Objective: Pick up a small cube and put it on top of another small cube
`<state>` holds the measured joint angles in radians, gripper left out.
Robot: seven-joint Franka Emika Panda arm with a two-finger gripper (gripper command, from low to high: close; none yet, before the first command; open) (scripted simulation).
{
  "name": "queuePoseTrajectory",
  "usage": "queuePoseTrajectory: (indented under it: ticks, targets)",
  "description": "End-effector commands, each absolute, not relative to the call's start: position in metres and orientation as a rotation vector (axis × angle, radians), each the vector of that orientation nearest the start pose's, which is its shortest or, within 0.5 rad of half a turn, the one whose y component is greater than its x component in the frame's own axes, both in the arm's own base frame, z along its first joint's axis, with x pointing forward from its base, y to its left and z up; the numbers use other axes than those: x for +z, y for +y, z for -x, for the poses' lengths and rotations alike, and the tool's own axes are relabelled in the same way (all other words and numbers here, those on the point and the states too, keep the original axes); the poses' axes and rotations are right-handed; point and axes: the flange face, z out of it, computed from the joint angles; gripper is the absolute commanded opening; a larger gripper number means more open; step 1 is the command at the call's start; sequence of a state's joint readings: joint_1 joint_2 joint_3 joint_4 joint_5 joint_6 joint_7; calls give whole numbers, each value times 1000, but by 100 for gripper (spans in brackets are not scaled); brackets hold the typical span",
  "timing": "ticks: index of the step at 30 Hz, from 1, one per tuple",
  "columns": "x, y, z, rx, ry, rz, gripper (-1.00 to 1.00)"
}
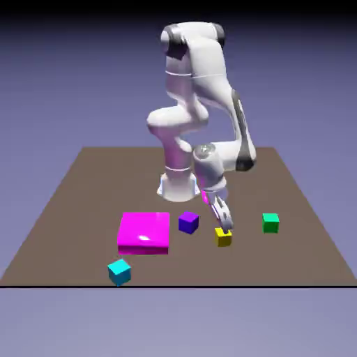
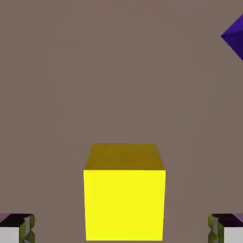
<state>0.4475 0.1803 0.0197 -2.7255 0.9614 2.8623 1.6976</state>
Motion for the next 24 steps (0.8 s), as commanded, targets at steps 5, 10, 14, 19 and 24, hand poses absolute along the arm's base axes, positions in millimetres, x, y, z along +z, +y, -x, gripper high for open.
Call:
queuePoseTrajectory:
  ticks: [5, 10, 14, 19, 24]
  targets:
    - [119, 132, -344, 352, 2697, 1427, 0]
    - [135, 130, -347, 352, 2691, 1428, -100]
    - [165, 125, -349, 352, 2690, 1428, -100]
    - [187, 121, -346, 352, 2697, 1426, -100]
    - [197, 191, -346, 401, 2299, 2060, -100]
